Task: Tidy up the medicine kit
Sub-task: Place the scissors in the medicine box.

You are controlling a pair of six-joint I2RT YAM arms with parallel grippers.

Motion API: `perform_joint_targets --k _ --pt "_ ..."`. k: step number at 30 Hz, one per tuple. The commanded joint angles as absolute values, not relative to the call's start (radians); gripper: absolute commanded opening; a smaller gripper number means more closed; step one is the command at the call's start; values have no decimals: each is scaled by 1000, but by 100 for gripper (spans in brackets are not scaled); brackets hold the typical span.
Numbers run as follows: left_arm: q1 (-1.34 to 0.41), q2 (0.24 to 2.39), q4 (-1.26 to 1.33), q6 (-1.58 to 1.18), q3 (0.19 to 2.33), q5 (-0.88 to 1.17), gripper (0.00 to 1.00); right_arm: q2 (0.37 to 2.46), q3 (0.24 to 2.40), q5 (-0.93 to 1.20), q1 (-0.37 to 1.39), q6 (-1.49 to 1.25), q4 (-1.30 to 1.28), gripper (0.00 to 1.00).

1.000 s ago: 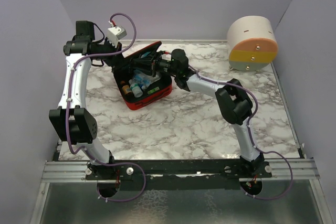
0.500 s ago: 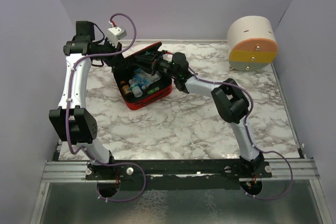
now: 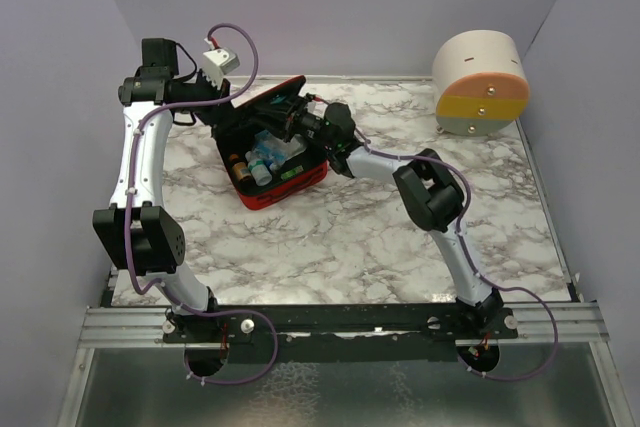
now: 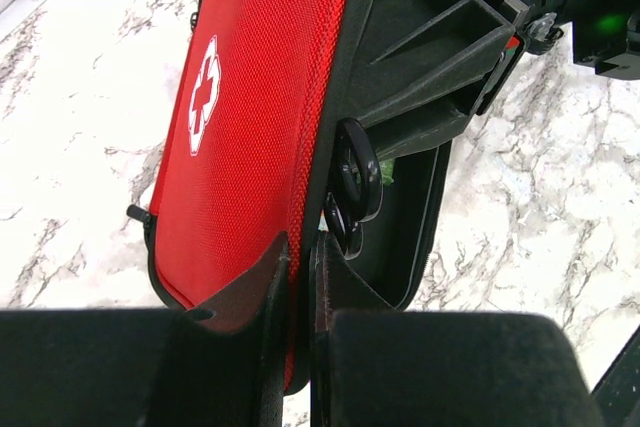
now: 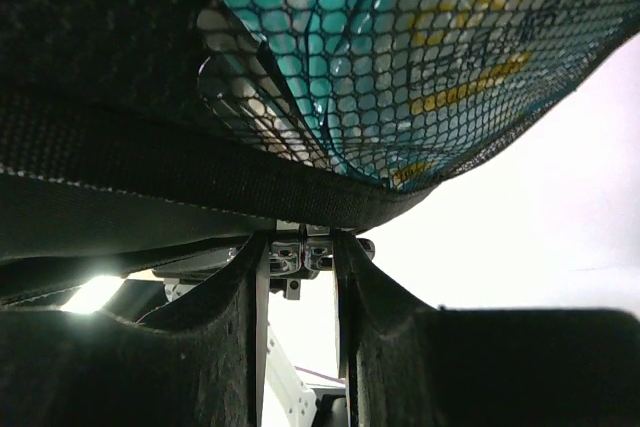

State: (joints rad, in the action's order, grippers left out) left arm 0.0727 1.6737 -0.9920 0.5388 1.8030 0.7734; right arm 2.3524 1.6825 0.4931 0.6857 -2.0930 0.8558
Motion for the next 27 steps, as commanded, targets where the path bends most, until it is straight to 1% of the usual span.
perform_joint_targets --k 1,4,10,14,20,25,27 --pt "77 1670 -1073 553 1831 765 0 2402 1765 422 683 -2184 881 1" --pt "77 1672 -1082 559 1836 769 0 2417 1801 420 683 -2170 842 1" --pt "76 1674 -1100 568 1851 780 0 2369 1776 346 681 -2091 724 1" --pt "77 1677 -1107 571 1854 785 0 2383 1817 352 681 -2071 676 1" --pt "77 1683 -1111 571 1860 793 0 2389 1904 384 681 -1993 526 1" --pt "77 1681 -1114 571 1859 795 0 2391 2053 416 676 -1832 218 1" --pt "77 1680 -1114 572 1858 794 0 2407 2164 428 672 -1741 40 1"
